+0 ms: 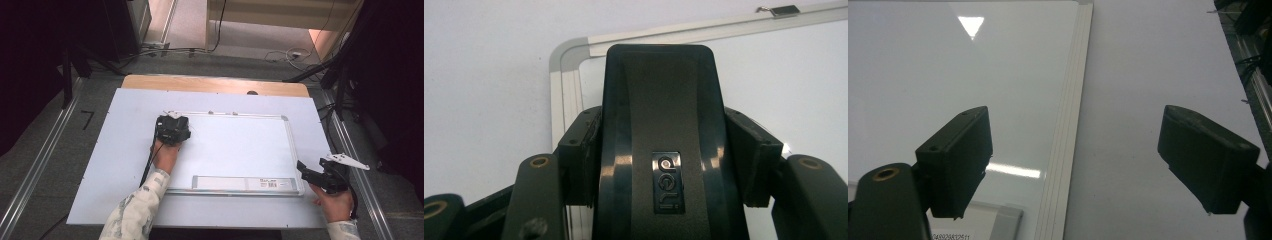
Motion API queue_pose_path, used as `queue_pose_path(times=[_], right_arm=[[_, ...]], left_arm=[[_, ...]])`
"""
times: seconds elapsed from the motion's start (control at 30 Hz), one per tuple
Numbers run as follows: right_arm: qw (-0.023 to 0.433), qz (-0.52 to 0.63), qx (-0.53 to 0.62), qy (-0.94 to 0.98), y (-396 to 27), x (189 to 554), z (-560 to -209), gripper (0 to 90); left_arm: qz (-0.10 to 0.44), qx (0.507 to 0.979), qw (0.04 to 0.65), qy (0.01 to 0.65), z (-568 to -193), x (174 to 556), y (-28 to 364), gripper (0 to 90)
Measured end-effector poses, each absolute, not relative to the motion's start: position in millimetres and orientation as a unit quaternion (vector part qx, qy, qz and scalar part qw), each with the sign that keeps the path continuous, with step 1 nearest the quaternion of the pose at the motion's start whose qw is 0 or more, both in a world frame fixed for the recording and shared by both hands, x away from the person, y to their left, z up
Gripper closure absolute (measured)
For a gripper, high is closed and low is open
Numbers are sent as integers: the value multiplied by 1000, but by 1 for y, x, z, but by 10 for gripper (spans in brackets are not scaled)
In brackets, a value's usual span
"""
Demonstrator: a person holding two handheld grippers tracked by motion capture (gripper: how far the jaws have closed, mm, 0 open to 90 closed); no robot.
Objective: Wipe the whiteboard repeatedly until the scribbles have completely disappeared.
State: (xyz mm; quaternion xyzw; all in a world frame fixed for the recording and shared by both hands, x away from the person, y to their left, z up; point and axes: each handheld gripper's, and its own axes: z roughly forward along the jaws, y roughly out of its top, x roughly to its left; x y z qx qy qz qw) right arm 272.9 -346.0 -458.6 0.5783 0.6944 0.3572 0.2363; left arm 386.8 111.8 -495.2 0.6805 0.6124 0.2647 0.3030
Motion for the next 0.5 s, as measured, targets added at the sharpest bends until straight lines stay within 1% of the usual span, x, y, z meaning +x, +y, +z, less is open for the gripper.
queue_pose_path(times=[0.3, 0.5], right_arm=[[235, 356, 579, 695, -345, 274, -459, 130], [234, 357, 579, 694, -345, 275, -459, 130]], left_arm=[[264, 682, 300, 612, -494, 400, 101, 406], [255, 704, 309, 587, -494, 399, 75, 406]])
